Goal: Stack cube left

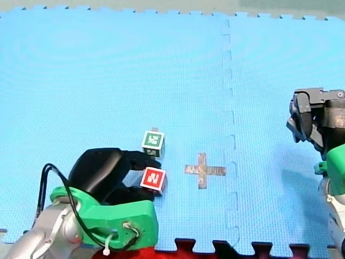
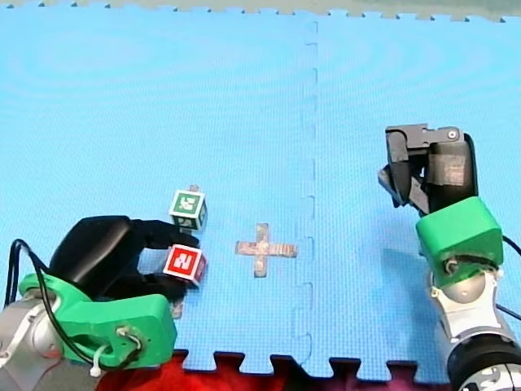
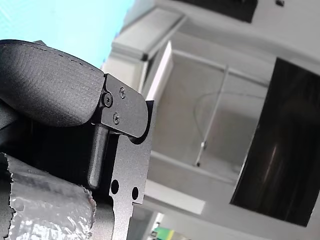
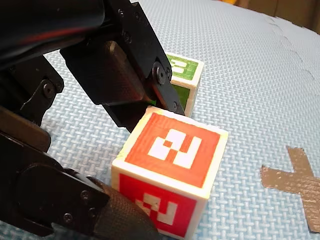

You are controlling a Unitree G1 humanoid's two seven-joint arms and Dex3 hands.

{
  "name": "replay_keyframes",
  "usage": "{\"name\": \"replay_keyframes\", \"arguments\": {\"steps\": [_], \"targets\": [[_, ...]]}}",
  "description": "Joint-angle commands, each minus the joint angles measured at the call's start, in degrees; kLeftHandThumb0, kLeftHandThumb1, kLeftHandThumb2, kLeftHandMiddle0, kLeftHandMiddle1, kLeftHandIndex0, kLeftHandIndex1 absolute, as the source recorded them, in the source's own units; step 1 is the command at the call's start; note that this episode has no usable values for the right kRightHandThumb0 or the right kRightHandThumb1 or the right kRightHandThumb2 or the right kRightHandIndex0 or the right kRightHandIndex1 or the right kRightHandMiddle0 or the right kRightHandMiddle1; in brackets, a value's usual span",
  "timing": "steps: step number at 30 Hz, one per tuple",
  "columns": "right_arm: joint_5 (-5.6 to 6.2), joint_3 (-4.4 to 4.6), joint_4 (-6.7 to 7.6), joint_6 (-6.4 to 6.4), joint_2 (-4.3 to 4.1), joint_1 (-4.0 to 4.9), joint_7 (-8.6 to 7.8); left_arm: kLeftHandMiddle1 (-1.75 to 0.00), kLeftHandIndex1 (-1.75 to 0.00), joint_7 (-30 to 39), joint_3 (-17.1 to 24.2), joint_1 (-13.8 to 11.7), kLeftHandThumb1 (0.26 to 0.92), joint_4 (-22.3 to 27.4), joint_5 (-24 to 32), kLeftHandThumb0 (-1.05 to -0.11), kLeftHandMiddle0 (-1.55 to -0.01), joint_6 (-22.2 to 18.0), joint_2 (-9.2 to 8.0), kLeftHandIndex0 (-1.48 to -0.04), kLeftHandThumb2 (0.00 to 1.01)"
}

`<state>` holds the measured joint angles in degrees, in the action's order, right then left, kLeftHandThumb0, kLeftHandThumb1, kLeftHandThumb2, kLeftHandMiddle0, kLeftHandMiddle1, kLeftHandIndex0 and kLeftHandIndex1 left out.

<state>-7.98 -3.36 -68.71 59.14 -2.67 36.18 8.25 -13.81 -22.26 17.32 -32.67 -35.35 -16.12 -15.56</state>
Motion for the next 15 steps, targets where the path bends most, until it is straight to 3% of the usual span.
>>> {"name": "replay_keyframes", "arguments": {"steps": [1, 15], "targets": [[0.46, -0.26, -0.06, 0.06, -0.26, 0.25, -0.22, -1.75, -0.05, -0.1, 0.0, 0.0, 0.8, -1.1, 0.1, -0.347, -0.84, -0.2, 0.15, -1.2, 0.02], [0.25, -0.21, -0.21, 0.29, 0.08, -0.04, -0.15, -1.75, -0.04, -1.5, -0.1, 0.7, 0.799, -2.0, -0.3, -0.367, -0.85, -3.1, -0.41, -1.24, 0.01]]}}
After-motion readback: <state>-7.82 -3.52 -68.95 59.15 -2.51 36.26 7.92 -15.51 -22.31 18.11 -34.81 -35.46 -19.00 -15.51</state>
